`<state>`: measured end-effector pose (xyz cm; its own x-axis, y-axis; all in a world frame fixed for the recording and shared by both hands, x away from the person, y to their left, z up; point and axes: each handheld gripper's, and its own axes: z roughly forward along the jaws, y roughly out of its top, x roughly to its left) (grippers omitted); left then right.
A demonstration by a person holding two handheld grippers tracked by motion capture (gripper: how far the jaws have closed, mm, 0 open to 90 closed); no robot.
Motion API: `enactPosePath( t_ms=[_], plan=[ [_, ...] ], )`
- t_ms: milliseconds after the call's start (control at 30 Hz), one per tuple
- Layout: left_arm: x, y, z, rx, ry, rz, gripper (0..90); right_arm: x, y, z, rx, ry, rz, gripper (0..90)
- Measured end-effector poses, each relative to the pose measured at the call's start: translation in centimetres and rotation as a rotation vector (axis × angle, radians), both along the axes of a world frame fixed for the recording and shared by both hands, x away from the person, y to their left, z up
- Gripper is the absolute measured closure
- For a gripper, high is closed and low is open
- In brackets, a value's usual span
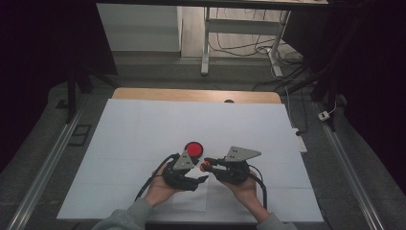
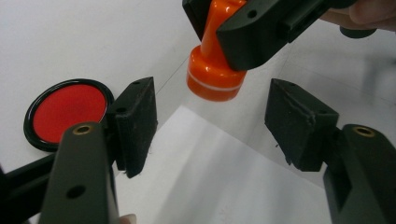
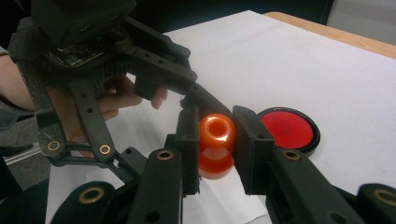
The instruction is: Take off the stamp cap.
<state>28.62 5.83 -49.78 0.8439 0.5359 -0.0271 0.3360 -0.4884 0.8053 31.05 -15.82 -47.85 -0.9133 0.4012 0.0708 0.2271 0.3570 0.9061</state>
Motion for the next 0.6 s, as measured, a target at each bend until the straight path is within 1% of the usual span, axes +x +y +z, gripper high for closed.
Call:
enactPosePath(
  t_ms=[100, 167, 367, 600],
  plan=[
    [0.11, -0.1, 0.08, -0.001, -0.009, 0.004, 37.9, 0.0, -0.02, -0.03, 0.017, 0.015, 0.003, 71.6],
    [0.16, -0.12, 0.12, -0.006, -0.01, 0.003, 39.1, -0.02, 0.0, -0.02, 0.014, 0.012, 0.004, 71.7],
    [0.2, -0.35, 0.02, 0.005, -0.016, 0.001, 41.2, 0.03, -0.1, -0.06, 0.014, 0.014, -0.001, 71.7],
    [0.29, -0.52, -0.08, 0.015, -0.024, -0.003, 47.2, 0.02, -0.13, -0.08, 0.014, 0.013, -0.002, 71.7]
  ],
)
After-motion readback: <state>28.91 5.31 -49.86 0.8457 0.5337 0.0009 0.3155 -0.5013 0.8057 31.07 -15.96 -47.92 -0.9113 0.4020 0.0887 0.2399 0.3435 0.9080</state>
